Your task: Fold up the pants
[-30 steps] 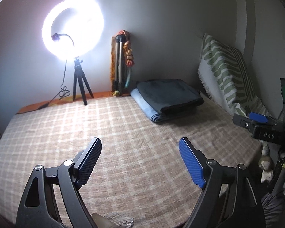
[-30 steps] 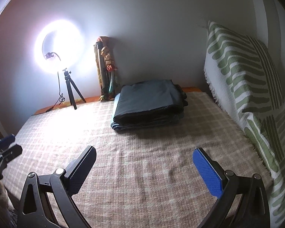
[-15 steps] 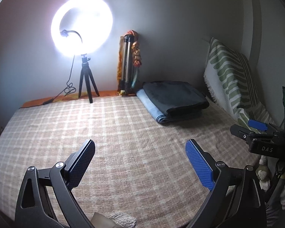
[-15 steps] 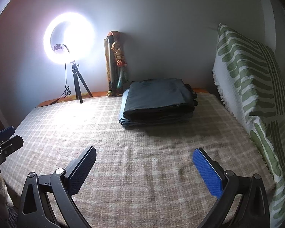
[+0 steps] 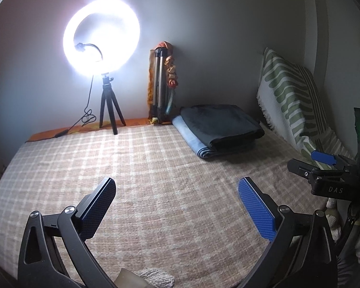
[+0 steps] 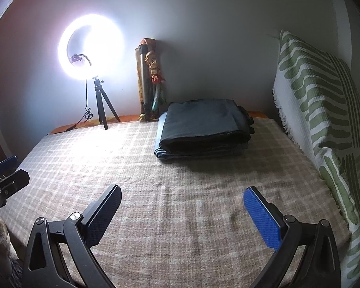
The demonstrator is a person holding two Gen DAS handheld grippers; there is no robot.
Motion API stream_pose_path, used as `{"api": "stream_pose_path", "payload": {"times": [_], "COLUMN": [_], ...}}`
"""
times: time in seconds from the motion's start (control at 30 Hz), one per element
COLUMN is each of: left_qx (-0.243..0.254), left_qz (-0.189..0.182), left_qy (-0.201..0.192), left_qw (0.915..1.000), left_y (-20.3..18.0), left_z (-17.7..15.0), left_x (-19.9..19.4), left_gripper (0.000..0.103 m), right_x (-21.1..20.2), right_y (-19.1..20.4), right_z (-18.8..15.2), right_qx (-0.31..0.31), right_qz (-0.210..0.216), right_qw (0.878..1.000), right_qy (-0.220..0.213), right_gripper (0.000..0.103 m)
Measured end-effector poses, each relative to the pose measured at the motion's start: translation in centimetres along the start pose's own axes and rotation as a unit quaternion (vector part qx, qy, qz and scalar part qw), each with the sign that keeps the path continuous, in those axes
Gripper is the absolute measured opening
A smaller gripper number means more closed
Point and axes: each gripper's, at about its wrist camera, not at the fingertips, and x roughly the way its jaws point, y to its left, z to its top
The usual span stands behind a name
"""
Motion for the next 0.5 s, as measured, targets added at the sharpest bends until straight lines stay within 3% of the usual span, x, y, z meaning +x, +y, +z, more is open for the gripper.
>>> {"api": "stream_pose_path", "payload": {"times": [0.5], "left_qx": [0.01], "left_qz": [-0.001], "left_qy": [0.003], "left_qw": [0.9999], "left_y": [-0.35], "left_z": [-0.24], "left_x": [0.36], "left_gripper": [0.102], "right_x": [-0.07], "right_y": [-0.28], "right_z": [0.0], "right_qx": [0.01], "right_qz": [0.006], "right_qw": [1.0], "right_qy": [0.0], "right_gripper": [0.103]}}
